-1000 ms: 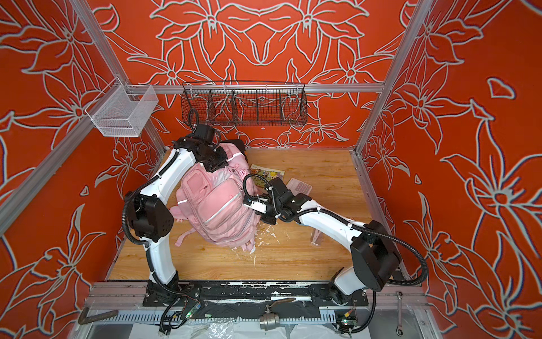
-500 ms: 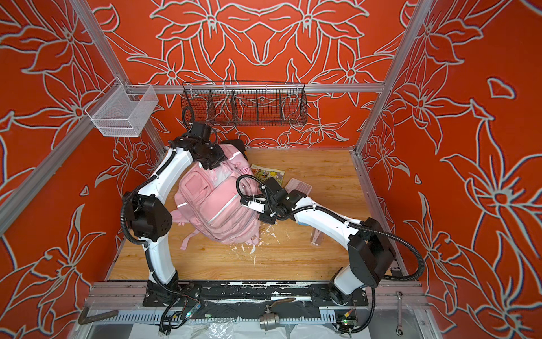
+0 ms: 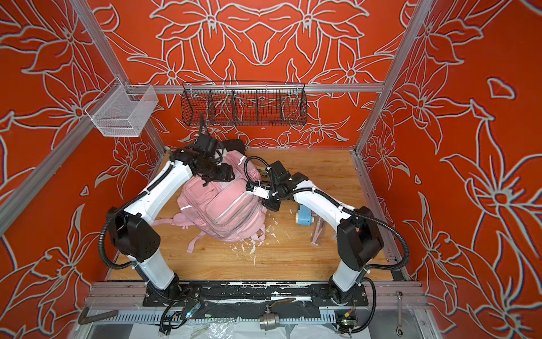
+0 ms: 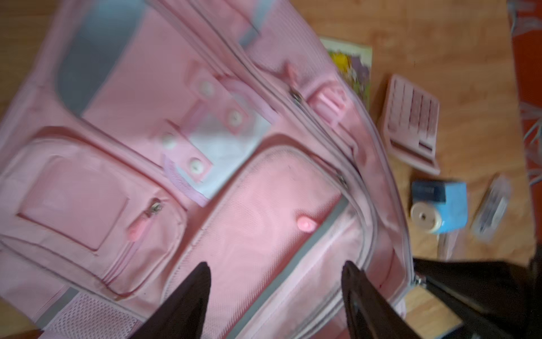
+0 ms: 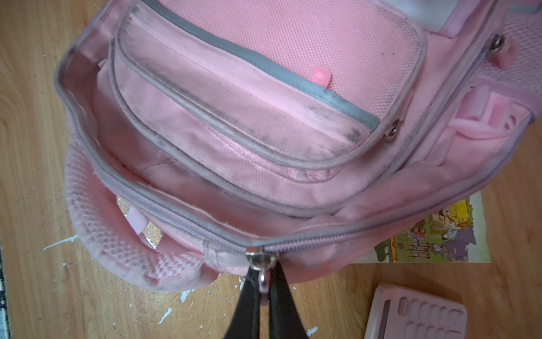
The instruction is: Pack the student bag
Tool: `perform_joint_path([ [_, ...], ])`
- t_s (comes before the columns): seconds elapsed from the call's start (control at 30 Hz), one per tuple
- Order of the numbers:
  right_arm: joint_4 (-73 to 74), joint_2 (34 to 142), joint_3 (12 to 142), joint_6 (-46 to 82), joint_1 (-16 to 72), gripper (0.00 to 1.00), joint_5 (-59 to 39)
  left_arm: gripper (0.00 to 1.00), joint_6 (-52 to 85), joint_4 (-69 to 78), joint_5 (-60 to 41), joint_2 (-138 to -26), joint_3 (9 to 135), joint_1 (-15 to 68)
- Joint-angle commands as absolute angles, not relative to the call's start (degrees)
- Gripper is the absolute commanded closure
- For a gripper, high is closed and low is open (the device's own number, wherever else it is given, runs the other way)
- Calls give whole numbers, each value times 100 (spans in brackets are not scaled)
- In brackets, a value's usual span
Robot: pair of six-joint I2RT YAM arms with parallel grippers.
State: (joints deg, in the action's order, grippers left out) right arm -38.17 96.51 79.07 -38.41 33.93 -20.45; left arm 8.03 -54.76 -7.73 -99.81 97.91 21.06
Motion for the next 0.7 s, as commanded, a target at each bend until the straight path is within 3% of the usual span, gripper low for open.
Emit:
perform_joint_path([
  [0.0,-3970,9718,8229,-4027,3276,100,-2556,30,-193,-5594,-370,-9799,9329,2680],
  [0.23,-3911,9686,8227,-4061,3144,100,-2869,30,-10,-4835,-523,-9536,8335,2862],
  [0.67,-3867,9703,8192,-4025,3077,100,-2980,28,-105,-4430,-1078,-9378,7581,2883],
])
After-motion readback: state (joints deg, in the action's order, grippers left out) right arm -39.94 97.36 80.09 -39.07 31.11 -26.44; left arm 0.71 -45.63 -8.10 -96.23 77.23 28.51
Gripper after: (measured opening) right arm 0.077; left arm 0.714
